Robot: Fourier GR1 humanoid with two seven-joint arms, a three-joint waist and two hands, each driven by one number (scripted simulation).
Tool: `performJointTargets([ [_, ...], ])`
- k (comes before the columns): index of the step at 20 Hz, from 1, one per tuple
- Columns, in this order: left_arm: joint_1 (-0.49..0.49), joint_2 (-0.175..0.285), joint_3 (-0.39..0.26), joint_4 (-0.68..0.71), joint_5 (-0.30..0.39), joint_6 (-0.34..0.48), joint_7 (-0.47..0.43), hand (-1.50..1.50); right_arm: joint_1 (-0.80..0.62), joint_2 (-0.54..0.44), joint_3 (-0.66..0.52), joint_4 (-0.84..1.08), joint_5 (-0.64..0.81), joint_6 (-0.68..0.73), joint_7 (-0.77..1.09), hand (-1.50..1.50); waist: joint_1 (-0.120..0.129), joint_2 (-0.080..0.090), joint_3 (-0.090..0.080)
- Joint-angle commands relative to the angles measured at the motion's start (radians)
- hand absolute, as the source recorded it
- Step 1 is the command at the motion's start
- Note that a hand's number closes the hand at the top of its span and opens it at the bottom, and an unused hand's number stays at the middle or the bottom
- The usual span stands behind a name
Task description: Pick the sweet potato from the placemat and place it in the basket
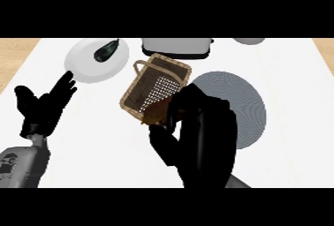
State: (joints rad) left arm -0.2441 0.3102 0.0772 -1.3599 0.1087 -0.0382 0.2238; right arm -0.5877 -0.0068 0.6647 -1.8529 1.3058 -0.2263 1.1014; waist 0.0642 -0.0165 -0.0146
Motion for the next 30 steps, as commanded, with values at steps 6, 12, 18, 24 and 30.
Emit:
performJointTargets([
  [6, -0.047, -0.006, -0.018, 0.01, -0.01, -0.003, 0.02, 0.0, -0.356, 0.006, -0.121, 0.215, -0.016, 0.114, 0.293, 1.5, 0.038, 0.013, 0.005],
  [12, -0.032, -0.037, -0.053, 0.014, -0.027, -0.005, -0.002, 0.0, -0.553, 0.006, -0.189, 0.382, -0.099, 0.08, 0.364, 1.5, 0.051, 0.021, 0.008],
  [18, -0.054, -0.037, -0.023, 0.007, -0.023, 0.033, 0.02, 0.0, -0.598, 0.006, -0.26, 0.499, -0.011, 0.006, 0.385, 1.5, 0.015, 0.011, 0.01],
  [24, -0.037, -0.048, -0.037, 0.039, -0.039, 0.026, -0.011, 0.0, -0.617, 0.006, -0.27, 0.613, -0.089, -0.071, 0.385, -1.5, 0.023, 0.024, 0.011],
  [30, -0.06, -0.011, -0.003, 0.018, -0.005, -0.008, -0.002, 0.0, -0.731, 0.006, -0.267, 0.684, -0.132, -0.15, 0.375, -1.5, 0.032, 0.023, 0.011],
])
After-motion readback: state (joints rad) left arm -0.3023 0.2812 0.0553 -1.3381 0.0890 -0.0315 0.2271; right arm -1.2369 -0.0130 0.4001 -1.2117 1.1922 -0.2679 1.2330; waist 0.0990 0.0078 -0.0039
